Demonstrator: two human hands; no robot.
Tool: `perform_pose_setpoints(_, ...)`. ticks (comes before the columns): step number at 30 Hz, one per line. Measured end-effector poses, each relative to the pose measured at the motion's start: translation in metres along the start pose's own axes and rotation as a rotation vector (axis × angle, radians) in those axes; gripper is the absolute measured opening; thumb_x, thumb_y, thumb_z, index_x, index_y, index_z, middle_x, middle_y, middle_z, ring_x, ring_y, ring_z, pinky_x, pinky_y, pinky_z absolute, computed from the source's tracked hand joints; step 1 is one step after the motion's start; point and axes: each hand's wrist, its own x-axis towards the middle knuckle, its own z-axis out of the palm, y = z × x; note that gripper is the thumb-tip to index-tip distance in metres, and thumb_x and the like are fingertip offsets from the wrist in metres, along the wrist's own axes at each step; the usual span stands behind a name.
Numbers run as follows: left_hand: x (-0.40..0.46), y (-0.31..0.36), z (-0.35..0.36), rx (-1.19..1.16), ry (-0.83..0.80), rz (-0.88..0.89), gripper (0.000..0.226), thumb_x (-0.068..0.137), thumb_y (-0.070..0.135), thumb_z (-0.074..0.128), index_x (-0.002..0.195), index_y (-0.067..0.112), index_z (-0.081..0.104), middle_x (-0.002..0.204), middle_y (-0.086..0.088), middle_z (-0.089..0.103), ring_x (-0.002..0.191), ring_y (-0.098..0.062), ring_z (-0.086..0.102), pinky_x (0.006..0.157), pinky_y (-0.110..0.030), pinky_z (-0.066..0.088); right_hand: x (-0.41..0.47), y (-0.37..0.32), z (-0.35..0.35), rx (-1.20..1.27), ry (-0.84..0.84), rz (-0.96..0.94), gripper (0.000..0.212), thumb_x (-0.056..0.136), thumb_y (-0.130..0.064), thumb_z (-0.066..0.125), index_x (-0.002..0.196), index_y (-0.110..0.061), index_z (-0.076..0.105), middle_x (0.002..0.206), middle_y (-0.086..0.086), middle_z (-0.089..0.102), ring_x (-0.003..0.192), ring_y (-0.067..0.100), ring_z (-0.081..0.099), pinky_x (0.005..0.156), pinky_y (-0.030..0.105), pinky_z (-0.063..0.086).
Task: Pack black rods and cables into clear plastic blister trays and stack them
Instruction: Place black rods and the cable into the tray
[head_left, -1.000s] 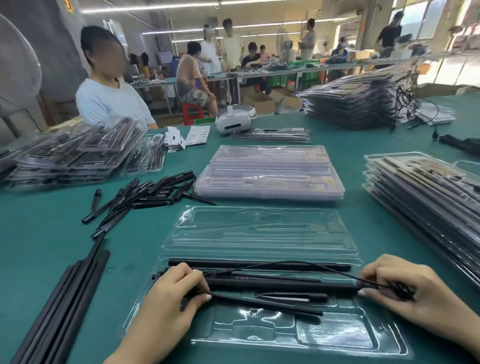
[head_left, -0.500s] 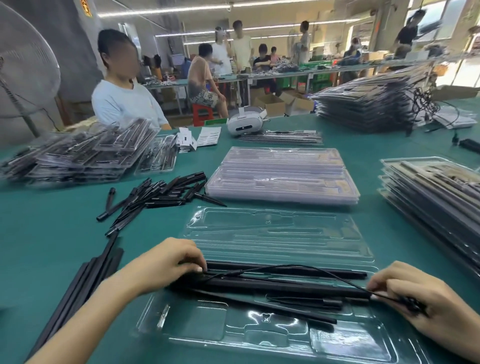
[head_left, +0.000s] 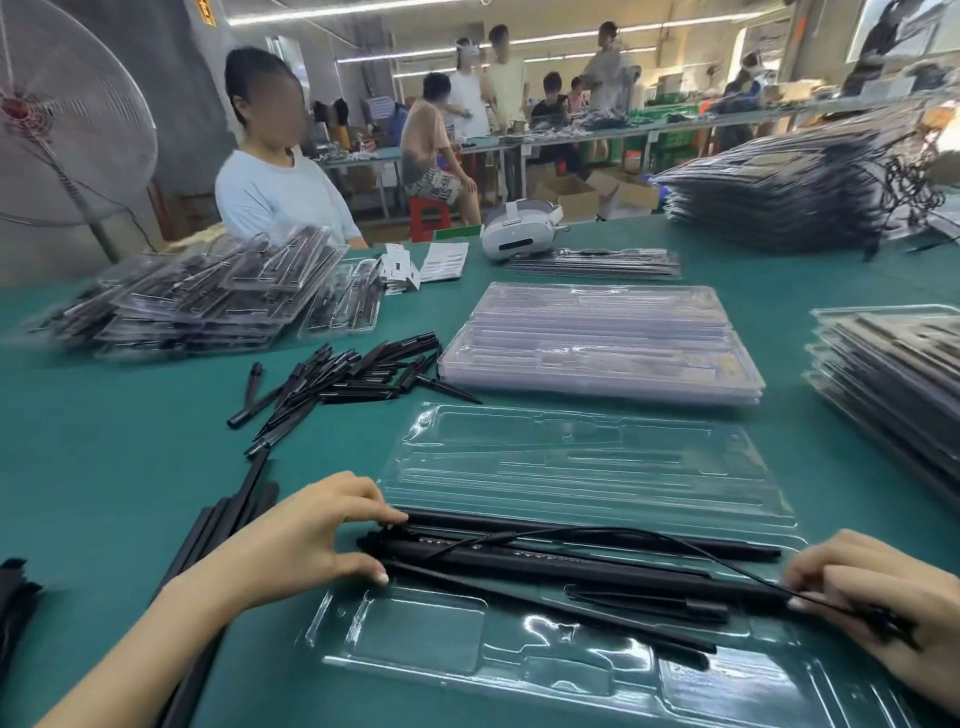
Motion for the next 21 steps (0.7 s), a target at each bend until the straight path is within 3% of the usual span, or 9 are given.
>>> perform_pose_setpoints(5, 0.001, 0.004, 0.006, -0.049, 0.018, 0.018, 0.043, 0.072, 0.053, 0.068, 0.113, 0.038, 0.067, 0.107, 0.025, 0.055, 0.108, 0.007, 0.046, 0.094, -0.011, 0.034, -0.001, 0.001, 0.001, 0.021, -0.004, 0.006, 0.027, 0.091, -0.036, 0.059, 0.073, -0.027, 0.041, 0.092, -0.015, 0.063, 0.078, 0.007, 0.059, 0.067, 0.015, 0.042)
perform_pose_setpoints(12, 0.0, 0.011, 0.009, -0.068, 0.103, -0.021, 0.033, 0.073, 0.031, 0.081, 0.105, 0.026, 0.073, 0.09, 0.017, 0.059, 0.089, 0.002, 0.056, 0.08, -0.016, 0.042, -0.002, -0.001, -0.002, 0.045, -0.016, 0.006, 0.027, 0.091, -0.035, 0.059, 0.076, -0.03, 0.037, 0.094, -0.016, 0.062, 0.079, 0.009, 0.057, 0.067, 0.016, 0.042)
perform_pose_setpoints(16, -0.003, 0.013, 0.011, -0.078, 0.128, -0.005, 0.031, 0.074, 0.027, 0.081, 0.104, 0.025, 0.073, 0.086, 0.02, 0.058, 0.082, 0.003, 0.056, 0.071, -0.01, 0.039, 0.002, -0.009, -0.004, 0.06, -0.003, 0.019, 0.024, 0.092, -0.039, 0.057, 0.078, -0.034, 0.038, 0.092, -0.017, 0.062, 0.079, 0.006, 0.057, 0.068, 0.013, 0.04)
perform_pose_setpoints(21, -0.004, 0.015, 0.011, -0.056, 0.135, 0.007, 0.03, 0.074, 0.022, 0.081, 0.103, 0.024, 0.073, 0.086, 0.02, 0.057, 0.08, 0.004, 0.054, 0.07, -0.011, 0.039, 0.005, -0.014, -0.006, 0.078, -0.005, 0.033, 0.022, 0.092, -0.042, 0.056, 0.079, -0.035, 0.039, 0.09, -0.017, 0.062, 0.078, 0.004, 0.057, 0.068, 0.012, 0.04)
